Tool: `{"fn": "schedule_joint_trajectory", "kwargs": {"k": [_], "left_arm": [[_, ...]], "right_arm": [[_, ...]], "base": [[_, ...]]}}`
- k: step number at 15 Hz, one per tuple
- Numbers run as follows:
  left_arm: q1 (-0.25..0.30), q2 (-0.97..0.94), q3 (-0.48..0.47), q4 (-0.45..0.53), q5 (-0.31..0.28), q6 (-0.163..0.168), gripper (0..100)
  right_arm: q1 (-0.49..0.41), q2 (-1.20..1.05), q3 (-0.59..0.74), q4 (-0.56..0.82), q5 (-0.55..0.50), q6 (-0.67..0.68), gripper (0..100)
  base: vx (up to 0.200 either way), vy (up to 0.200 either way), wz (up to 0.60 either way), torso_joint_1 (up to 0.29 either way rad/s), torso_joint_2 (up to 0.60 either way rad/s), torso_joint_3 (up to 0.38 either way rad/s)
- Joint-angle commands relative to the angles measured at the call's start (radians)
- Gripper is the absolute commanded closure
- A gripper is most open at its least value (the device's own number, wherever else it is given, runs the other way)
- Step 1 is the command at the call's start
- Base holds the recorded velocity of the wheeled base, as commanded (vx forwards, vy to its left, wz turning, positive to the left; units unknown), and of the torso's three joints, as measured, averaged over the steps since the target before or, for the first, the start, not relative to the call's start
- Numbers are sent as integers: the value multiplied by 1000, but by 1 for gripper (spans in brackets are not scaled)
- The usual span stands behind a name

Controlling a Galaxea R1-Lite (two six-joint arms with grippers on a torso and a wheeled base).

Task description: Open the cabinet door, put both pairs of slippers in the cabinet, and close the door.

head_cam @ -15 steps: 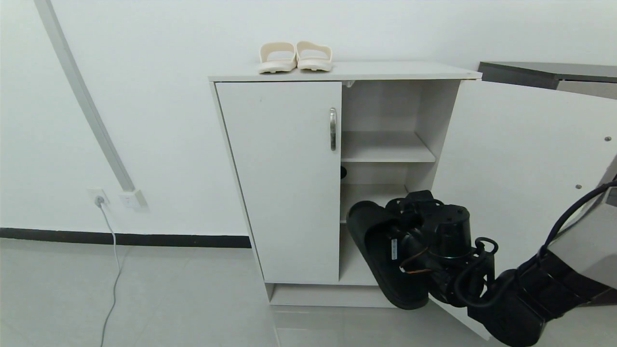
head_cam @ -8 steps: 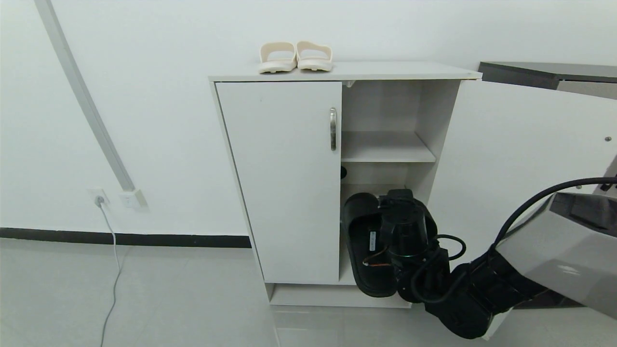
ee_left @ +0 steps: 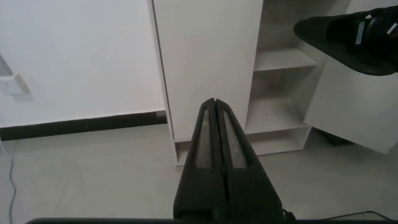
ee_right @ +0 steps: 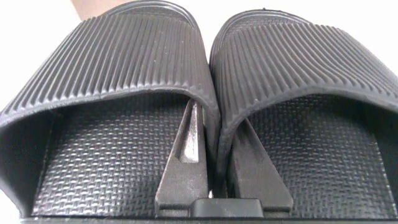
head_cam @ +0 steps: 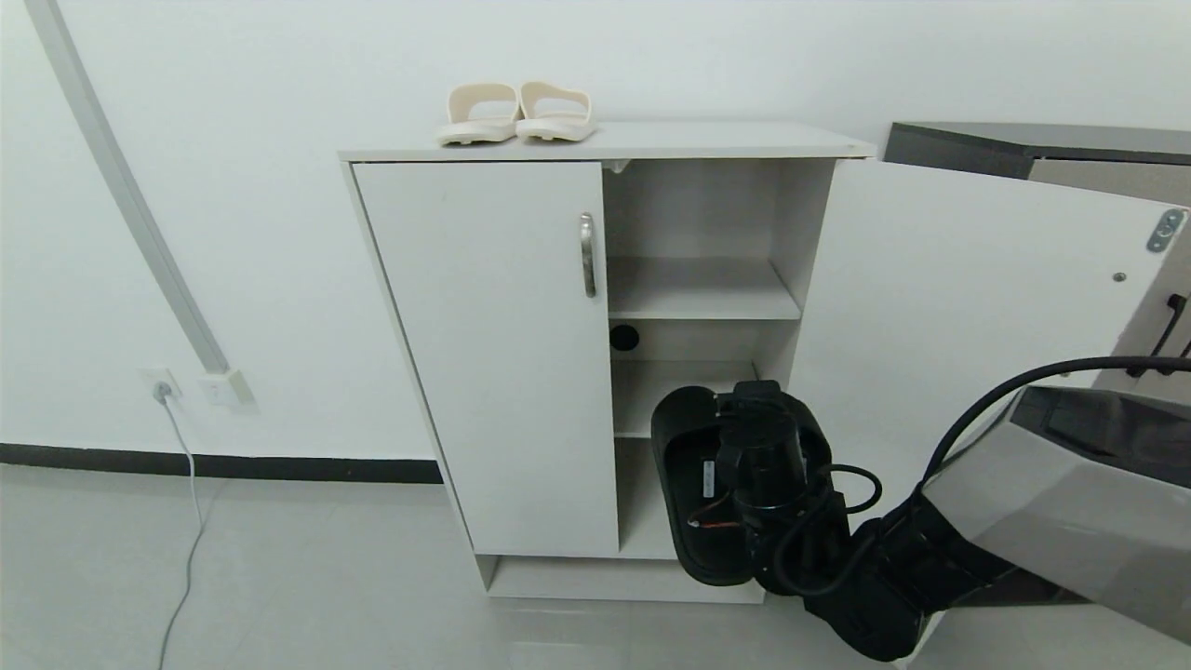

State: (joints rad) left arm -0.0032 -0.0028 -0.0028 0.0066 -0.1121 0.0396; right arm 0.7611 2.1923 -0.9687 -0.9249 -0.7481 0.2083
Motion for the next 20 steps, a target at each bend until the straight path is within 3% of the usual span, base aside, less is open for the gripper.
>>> {"fn": "schedule_joint_trajectory", "kwargs": {"k": [1,5,14,20], "left_arm": [[0,3,0,0,0,0,100],[2,3,0,0,0,0,100],[0,3,0,0,0,0,100],[0,3,0,0,0,2,100]], "right_arm": [[14,37,-24,-2,7,0,100],[37,130,-114,-22,49,3,100],[35,188,-117,-22,49,19,100],[35,208,-128,-23,49,25,100]], "base": [[0,0,0,0,0,0],[0,0,0,0,0,0],[0,0,0,0,0,0],[0,0,0,4,1,-155]]}}
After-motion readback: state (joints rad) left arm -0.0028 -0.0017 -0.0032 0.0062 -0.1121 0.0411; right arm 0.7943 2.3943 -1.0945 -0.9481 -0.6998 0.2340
